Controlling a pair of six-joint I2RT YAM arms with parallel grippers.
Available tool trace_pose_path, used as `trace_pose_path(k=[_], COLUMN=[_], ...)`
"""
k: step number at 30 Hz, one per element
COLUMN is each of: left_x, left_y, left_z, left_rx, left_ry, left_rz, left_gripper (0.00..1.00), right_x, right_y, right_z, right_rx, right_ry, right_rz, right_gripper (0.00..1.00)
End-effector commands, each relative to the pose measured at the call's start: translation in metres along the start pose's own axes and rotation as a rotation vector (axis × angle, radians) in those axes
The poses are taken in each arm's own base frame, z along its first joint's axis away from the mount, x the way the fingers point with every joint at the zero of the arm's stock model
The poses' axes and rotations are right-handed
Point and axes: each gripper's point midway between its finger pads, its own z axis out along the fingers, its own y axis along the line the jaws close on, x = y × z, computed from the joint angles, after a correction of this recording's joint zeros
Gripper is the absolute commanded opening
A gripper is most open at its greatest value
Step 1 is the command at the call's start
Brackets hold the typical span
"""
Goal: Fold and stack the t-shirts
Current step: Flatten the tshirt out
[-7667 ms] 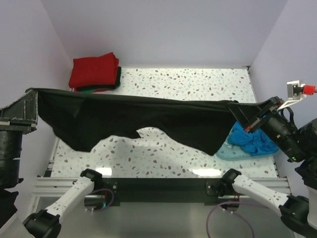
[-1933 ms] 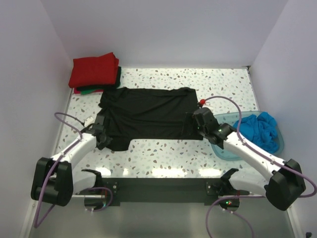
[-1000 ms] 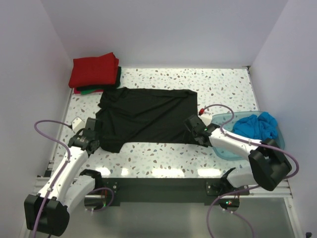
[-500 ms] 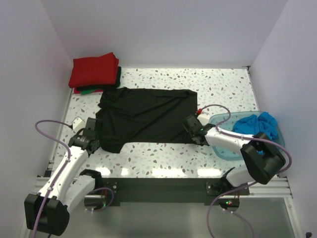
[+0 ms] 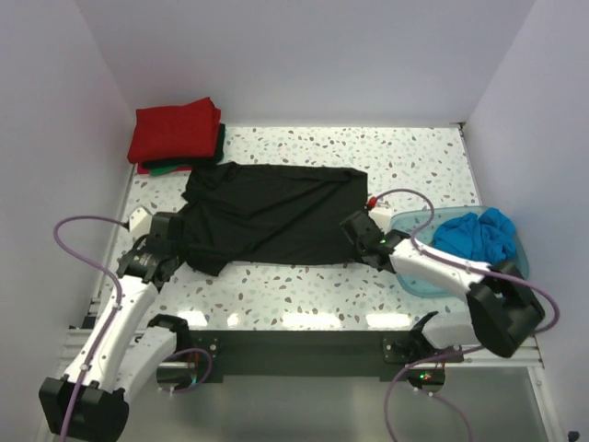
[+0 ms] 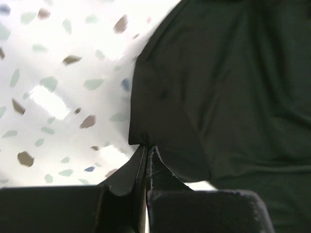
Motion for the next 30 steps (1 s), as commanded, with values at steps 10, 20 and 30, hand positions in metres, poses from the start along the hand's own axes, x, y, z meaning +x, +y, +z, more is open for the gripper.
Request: trace_pose_path(k=[10,20,30], left_x=[-0.200,-0.274,-0.288], left_y=[-0.072,-0.053,-0.051], left_z=[-0.225,-0.405,-0.457], left_rx=[0.527,0.841,0.957], left_ry=[-0.521,-0.781,-0.866], left_rz=[-0.196,-0.235,-0.209], left_gripper=[0.00,0.00,0.00], right_x=[-0.179,-0.221,-0.212], right_y=[-0.008,-0.027,-0.046], right_z=[-0.236,-0.405,-0.442], right_rx=[-0.355,-0.770,-0.873], right_ry=[-0.488,-0.681,-0.710], right_rz=[0.068,0.062,0.062], right_gripper=[0.00,0.00,0.00])
